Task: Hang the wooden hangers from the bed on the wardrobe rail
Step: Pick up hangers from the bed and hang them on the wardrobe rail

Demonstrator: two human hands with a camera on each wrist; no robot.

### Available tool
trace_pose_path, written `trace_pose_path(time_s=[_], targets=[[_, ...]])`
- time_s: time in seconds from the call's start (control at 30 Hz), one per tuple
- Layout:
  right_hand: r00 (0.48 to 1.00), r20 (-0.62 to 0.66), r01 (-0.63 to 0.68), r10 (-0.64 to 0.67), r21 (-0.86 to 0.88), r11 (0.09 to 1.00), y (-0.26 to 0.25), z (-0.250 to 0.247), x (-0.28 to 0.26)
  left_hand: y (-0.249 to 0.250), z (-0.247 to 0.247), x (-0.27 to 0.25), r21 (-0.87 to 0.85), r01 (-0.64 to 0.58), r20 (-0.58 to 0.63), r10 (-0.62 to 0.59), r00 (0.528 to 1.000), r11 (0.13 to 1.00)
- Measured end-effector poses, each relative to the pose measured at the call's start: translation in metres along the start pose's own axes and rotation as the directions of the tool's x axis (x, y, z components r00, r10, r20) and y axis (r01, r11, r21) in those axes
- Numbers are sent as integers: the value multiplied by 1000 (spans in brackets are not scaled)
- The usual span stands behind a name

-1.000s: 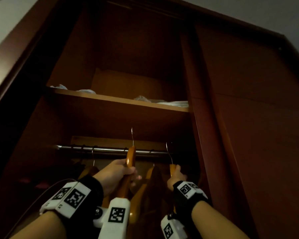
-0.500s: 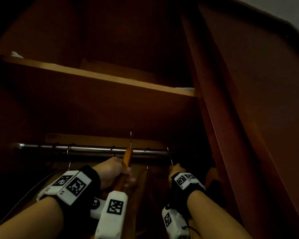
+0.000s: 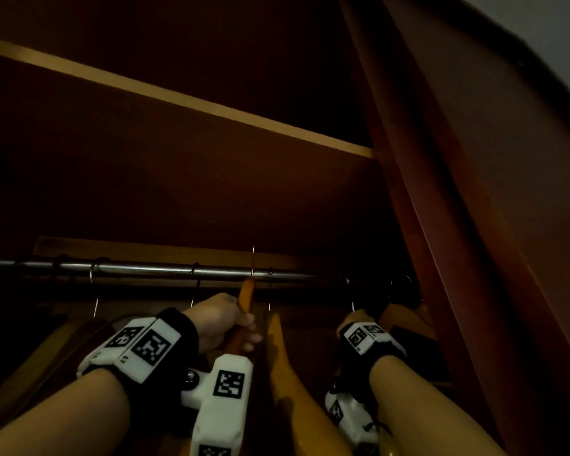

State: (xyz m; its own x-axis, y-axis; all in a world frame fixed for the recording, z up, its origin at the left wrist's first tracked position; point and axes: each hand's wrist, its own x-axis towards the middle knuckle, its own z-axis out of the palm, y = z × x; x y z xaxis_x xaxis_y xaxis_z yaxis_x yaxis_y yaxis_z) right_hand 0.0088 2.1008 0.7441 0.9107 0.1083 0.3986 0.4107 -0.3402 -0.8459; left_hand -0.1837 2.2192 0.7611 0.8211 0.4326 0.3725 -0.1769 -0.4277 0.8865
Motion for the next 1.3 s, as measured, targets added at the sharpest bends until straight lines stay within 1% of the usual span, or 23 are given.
trace_pose_path(time_s=[0.03, 0.07, 0.13, 0.17, 0.27, 0.4, 0.5, 0.57, 0.67, 0.8, 0.9, 0.93, 1.0, 1.07, 1.17, 1.3], targets=[[999, -49, -24, 22, -49, 998, 2, 3, 7, 0, 1, 1, -13, 2, 3, -2, 1000, 1000], [997, -72, -43, 34, -128, 991, 6, 7, 13, -1, 2, 1, -25, 10, 12, -9, 1000, 1000], [993, -114, -49, 20, -259, 965, 4, 8, 13, -3, 4, 2, -54, 25, 31, -23, 999, 998], [992, -129, -32, -1, -246, 969, 3, 8, 12, -5, 5, 2, -61, 29, 35, -27, 999, 998], [990, -137, -75, 44, -230, 970, 4, 9, 12, -12, 7, 6, -65, 24, 36, -22, 999, 998], [991, -136, -49, 4, -333, 942, 10, 10, 7, -17, 5, 6, -77, 32, 28, -30, 999, 996], [983, -184, -58, -21, -415, 908, 4, 7, -5, -17, 5, 5, -72, 44, 32, -42, 999, 996], [977, -195, -15, -83, -454, 891, -6, 1, -18, -18, 5, 7, -89, 45, 38, -41, 998, 995], [975, -150, 68, -161, -489, 870, -22, -9, -30, -17, 8, 9, -66, 59, 40, -57, 998, 996], [965, -90, 166, -246, -515, 841, -37, -19, -51, -14, 11, 8, -57, 61, -22, -62, 998, 996], [951, -24, 245, -309, -554, 796, -42, -28, -66, -7, 5, 11, -103, 51, -42, -55, 998, 993], [943, -7, 269, -332, -567, 778, -44, -32, -71, -4, 0, 12, -117, 57, -37, -62, 997, 991], [928, 13, 310, -373, -582, 751, -45, -38, -80, 3, -6, 14, -120, 79, 12, -78, 997, 990], [913, 41, 351, -406, -586, 730, -45, -41, -92, 2, -10, 14, -96, 119, 42, -115, 992, 988], [897, 123, 410, -424, -590, 696, -40, -36, -108, -8, -6, 16, -42, 161, 71, -157, 985, 986], [895, 206, 433, -395, -610, 664, -31, -28, -123, -7, -9, 6, 0, 164, 12, -164, 986, 986]])
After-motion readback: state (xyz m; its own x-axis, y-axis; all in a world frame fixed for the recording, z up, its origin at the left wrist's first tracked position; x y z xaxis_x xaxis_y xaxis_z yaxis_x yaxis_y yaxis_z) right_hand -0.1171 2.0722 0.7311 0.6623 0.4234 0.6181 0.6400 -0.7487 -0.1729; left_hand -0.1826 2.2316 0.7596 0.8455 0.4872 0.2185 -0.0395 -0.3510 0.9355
